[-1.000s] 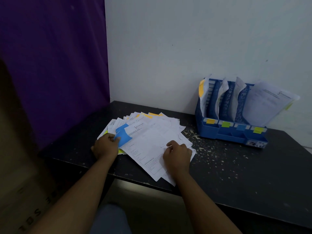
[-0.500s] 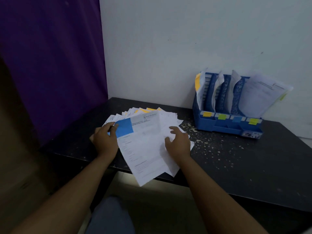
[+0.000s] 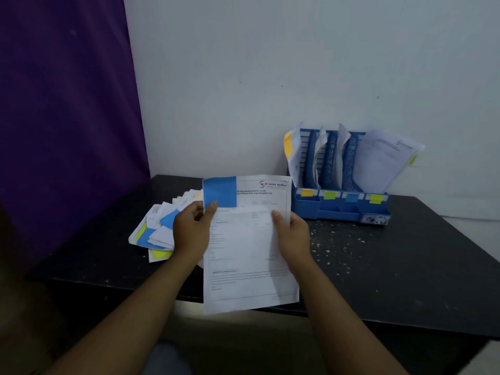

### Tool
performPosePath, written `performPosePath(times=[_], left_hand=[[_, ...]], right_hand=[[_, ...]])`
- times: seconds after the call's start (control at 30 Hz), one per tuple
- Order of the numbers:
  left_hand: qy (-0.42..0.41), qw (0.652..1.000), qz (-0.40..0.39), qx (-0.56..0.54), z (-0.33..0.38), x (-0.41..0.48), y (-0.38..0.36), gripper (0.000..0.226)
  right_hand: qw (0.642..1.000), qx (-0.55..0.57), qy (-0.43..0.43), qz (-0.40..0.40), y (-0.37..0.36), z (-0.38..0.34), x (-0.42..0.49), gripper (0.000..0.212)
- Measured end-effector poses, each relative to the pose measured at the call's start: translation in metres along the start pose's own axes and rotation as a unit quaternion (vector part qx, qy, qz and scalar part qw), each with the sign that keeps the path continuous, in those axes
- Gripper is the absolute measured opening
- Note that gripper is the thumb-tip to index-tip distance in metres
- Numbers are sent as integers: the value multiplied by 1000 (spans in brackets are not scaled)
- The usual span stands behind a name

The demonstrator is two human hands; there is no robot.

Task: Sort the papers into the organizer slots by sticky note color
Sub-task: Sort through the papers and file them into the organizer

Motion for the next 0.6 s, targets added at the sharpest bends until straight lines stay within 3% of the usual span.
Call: performPosePath(times=[0.2, 0.37, 0.5, 0.6], left_hand=[[19, 998, -51, 15, 11, -5, -30, 44], [45, 987, -151, 8, 40, -5, -60, 22], [34, 977, -206, 41, 79, 6, -86, 36], [-11, 968, -241, 73, 121, 4, -116, 36]], right_hand=[[998, -20, 13, 49, 45, -6, 6, 21], [998, -30, 17, 47, 81, -18, 17, 17], [997, -59, 24, 35, 112, -28, 34, 17], [973, -190, 58, 119, 145, -34, 43, 44]])
Point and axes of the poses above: each hand's wrist, its own x-axis towards the middle knuckle, its own y-axis out of the back of the hand, z = x × y, the point moved 10 cm from there along x, towards the middle knuckle, and after that the axes turned 5 degrees about y, right-handed, at the moved point
